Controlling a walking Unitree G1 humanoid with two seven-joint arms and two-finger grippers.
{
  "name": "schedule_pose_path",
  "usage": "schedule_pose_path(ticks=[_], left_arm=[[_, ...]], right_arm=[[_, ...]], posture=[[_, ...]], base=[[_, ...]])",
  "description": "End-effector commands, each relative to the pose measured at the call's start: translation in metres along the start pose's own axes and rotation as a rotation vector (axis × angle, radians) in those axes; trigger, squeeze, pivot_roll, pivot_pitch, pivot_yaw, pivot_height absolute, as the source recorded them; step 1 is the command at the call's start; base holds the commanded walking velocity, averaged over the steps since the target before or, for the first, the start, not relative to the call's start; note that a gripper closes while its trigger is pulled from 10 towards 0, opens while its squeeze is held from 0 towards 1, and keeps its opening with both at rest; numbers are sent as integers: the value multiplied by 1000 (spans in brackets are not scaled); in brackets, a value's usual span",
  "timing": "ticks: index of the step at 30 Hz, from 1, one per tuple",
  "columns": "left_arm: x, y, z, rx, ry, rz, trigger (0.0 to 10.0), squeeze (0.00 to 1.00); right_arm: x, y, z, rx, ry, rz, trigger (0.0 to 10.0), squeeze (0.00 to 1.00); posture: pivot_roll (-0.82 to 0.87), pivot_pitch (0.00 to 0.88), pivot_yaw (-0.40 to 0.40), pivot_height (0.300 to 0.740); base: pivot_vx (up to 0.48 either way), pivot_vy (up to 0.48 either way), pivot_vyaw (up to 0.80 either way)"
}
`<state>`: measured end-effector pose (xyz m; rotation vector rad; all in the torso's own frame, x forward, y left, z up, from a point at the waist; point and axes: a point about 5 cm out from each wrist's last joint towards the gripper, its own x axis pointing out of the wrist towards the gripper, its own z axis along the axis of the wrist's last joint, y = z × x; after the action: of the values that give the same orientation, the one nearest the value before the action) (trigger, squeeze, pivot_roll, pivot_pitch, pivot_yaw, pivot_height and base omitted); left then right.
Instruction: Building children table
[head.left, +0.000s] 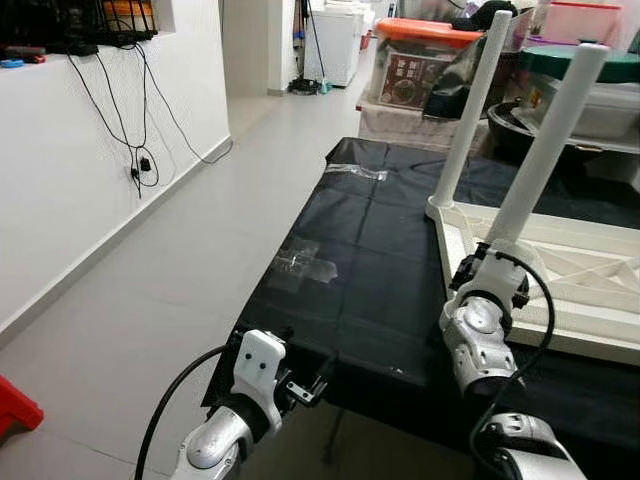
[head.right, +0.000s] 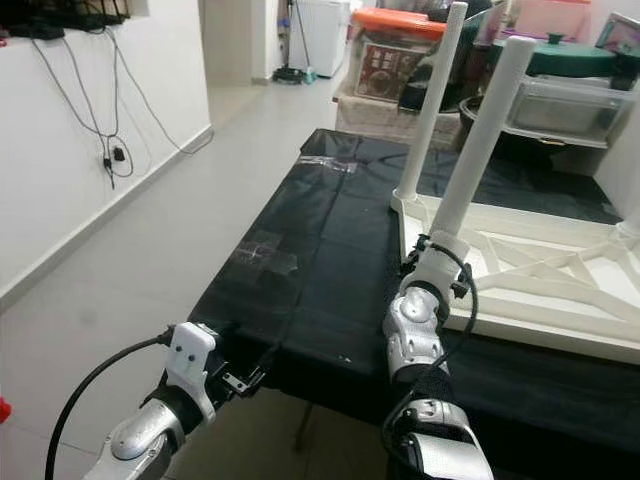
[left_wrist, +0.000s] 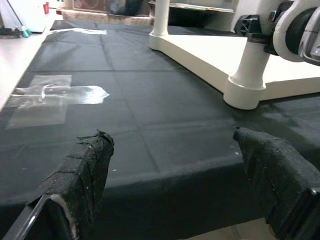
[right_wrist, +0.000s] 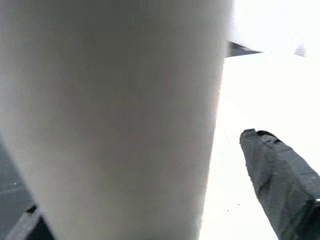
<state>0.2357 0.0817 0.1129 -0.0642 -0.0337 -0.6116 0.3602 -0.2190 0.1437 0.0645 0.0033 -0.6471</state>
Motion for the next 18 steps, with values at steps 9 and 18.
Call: schedule_pose_path(ticks=[9,18], left_arm=[[1,1,-1,-5,8,-7,10000,0],[2,2,-2,-4,10,-4,10000,0]], right_arm=[[-38,5,1,-56,-136,171,10000,0],[-53,-3,-2,-86,-161,217,10000,0]], posture=[[160,0,-51,740],[152,0,-51,740]], base=[[0,0,0],[0,0,0]])
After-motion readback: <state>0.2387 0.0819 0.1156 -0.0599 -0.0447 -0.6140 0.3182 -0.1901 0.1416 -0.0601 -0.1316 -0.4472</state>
